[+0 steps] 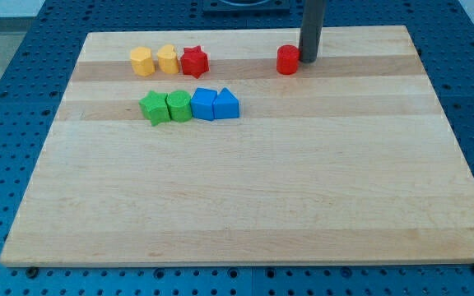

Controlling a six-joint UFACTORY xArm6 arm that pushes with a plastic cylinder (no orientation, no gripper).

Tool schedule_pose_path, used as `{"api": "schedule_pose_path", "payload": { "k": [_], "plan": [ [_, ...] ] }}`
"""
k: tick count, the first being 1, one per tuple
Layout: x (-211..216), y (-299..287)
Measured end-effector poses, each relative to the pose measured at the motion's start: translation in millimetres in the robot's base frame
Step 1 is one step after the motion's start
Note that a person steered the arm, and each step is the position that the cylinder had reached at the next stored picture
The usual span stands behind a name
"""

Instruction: Push red circle closer to red star

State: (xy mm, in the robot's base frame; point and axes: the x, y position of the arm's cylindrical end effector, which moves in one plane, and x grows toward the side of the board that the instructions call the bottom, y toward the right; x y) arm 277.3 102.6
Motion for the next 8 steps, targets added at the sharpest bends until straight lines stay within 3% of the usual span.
{"api": "schedule_pose_path", "payload": {
  "k": [8],
  "plan": [
    [19, -2]
  ]
}}
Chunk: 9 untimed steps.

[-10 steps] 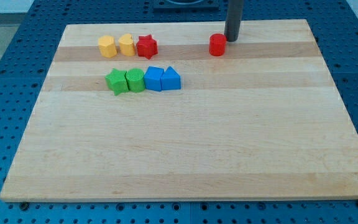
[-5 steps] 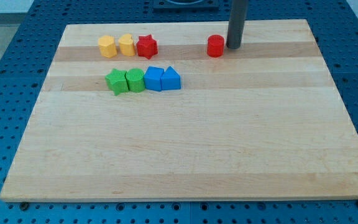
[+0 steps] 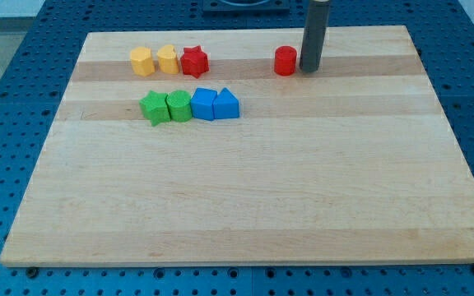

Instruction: Push red circle closer to red star

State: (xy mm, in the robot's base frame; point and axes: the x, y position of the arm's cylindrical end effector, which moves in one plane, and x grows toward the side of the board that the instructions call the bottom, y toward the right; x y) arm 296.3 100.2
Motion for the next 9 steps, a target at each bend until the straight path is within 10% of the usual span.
{"api": "schedule_pose_path", "payload": {
  "k": [9],
  "plan": [
    [-41, -89]
  ]
}}
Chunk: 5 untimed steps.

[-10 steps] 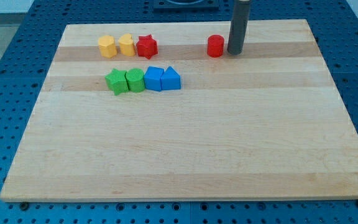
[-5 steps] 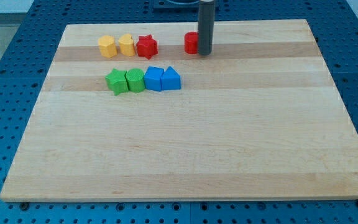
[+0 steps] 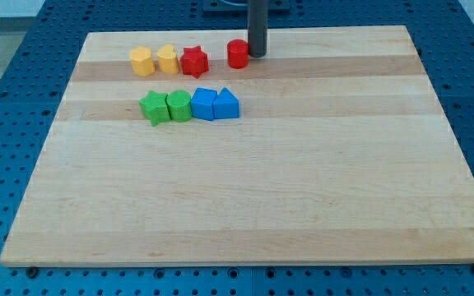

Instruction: Push red circle closer to red star

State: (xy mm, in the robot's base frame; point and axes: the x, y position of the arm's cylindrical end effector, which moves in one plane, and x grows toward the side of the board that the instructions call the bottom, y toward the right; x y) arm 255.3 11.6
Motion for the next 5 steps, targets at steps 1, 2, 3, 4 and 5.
{"api": "schedule_pose_path", "payload": {
  "k": [1, 2, 3, 4, 5],
  "plan": [
    [6, -10],
    [6, -10],
    [-18, -3],
    [-56, -12],
    [-55, -19]
  ]
}}
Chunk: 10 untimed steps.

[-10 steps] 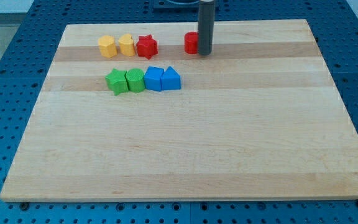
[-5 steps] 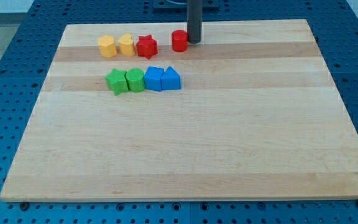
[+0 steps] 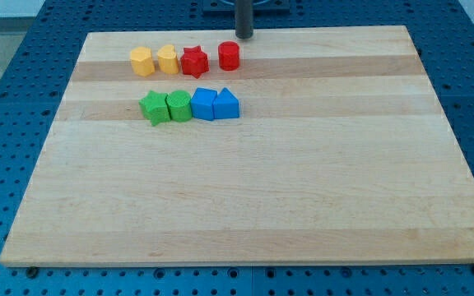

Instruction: Push red circle closer to red star

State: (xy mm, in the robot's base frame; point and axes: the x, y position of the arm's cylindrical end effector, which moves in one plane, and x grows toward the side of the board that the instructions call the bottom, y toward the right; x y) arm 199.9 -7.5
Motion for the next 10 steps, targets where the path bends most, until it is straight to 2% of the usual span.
{"api": "schedule_pose_path", "payload": {
  "k": [9, 10],
  "plan": [
    [48, -19],
    [48, 24]
  ]
}}
